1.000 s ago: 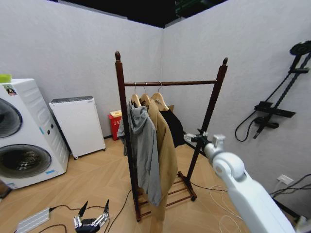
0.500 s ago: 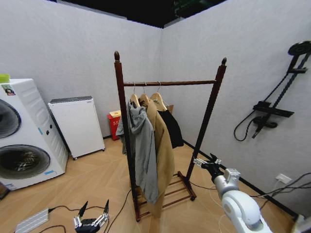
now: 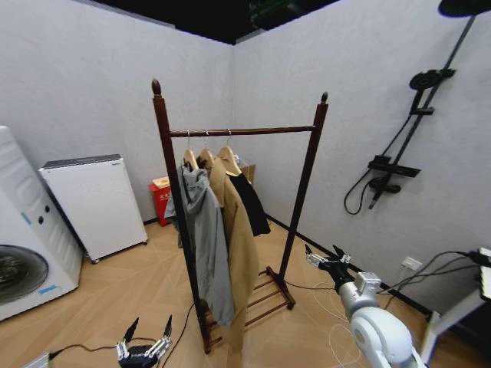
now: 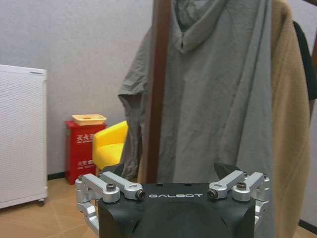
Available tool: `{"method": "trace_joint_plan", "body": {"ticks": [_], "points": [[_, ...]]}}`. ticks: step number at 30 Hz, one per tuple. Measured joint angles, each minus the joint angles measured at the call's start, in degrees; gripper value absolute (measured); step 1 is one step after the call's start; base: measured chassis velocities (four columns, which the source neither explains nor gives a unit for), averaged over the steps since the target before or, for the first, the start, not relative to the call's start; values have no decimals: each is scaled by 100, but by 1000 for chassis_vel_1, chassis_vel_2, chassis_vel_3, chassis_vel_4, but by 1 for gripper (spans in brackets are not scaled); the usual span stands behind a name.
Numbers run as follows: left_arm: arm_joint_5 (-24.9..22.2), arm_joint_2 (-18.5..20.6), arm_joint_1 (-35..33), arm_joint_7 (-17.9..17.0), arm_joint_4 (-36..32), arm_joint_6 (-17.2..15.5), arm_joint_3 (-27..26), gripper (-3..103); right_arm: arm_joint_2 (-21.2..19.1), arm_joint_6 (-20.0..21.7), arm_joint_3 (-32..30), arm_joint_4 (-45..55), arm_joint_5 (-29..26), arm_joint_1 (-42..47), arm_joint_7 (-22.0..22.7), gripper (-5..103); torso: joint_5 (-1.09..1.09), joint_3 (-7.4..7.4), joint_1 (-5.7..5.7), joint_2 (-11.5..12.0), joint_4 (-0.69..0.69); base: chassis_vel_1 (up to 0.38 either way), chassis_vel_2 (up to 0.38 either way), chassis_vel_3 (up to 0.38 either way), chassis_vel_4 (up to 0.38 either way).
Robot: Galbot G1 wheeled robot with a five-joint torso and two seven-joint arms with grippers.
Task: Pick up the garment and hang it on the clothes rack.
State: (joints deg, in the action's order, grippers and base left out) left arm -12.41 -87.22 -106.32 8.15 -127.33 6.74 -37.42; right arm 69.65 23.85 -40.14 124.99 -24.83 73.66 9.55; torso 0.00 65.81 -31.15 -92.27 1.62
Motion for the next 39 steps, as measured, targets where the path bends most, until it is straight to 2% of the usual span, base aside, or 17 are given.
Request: {"method": "trace_joint_plan", "body": {"ticks": [23, 39], "points": [[0, 0, 0, 0, 0, 0, 0, 100, 82, -76, 74, 220, 31, 148, 2, 100, -1, 0, 0, 0, -2, -97, -150, -143, -99], [0, 0, 0, 0, 0, 0, 0, 100, 83, -75, 93, 390, 21, 245, 2, 100, -1, -1, 2, -1, 0, -4, -254, -252, 0]]}}
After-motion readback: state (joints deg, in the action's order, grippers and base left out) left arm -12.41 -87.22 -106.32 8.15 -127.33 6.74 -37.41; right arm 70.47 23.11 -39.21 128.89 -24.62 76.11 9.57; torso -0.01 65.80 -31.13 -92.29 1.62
